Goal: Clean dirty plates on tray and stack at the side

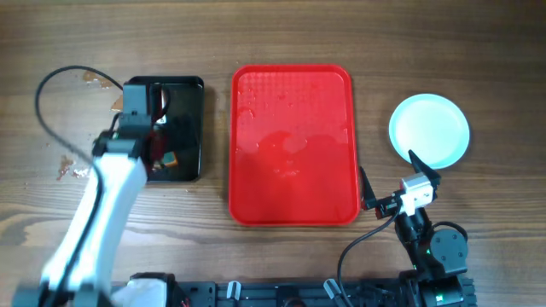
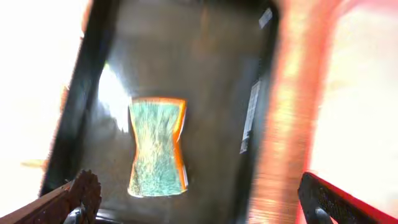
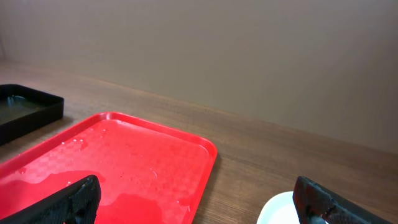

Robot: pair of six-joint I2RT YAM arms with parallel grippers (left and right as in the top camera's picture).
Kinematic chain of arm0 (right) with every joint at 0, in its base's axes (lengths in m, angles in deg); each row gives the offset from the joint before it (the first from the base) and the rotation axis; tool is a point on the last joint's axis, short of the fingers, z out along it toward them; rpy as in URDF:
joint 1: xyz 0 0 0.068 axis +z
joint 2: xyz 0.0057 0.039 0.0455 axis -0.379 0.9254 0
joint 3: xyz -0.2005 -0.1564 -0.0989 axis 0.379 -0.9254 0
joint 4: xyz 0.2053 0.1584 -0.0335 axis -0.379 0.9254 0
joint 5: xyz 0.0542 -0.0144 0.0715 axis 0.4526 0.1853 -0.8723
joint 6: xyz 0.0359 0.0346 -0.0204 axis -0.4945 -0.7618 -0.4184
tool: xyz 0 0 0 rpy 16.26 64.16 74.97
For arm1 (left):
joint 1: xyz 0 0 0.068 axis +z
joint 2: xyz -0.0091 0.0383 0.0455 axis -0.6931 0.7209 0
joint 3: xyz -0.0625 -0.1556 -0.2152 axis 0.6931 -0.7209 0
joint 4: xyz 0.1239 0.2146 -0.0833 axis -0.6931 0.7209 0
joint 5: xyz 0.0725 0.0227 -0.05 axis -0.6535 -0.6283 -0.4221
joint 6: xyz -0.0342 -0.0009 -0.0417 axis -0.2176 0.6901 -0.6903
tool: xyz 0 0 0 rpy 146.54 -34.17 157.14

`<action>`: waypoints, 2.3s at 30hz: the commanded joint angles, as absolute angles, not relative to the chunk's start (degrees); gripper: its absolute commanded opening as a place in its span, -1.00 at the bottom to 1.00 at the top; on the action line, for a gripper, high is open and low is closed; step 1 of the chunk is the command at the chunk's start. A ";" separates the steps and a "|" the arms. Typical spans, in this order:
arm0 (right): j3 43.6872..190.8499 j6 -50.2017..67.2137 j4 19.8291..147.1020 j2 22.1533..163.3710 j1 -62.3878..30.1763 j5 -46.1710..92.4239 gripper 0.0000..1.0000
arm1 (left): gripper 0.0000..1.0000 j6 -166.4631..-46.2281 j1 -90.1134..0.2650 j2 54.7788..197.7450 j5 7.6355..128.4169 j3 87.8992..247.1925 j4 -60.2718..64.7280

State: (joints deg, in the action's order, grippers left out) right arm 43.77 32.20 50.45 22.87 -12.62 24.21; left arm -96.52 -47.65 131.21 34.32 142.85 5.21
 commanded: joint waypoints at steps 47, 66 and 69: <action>43.69 32.90 50.30 22.42 -12.90 25.24 0.99 | 1.00 -105.09 -45.35 54.82 34.83 87.99 -28.43; 43.69 32.92 50.30 22.42 -12.90 25.24 0.99 | 1.00 -105.09 -45.35 54.82 34.83 87.99 -28.43; 43.69 32.92 50.30 22.42 -12.90 25.24 0.99 | 1.00 -105.09 -45.35 54.82 34.83 87.99 -28.43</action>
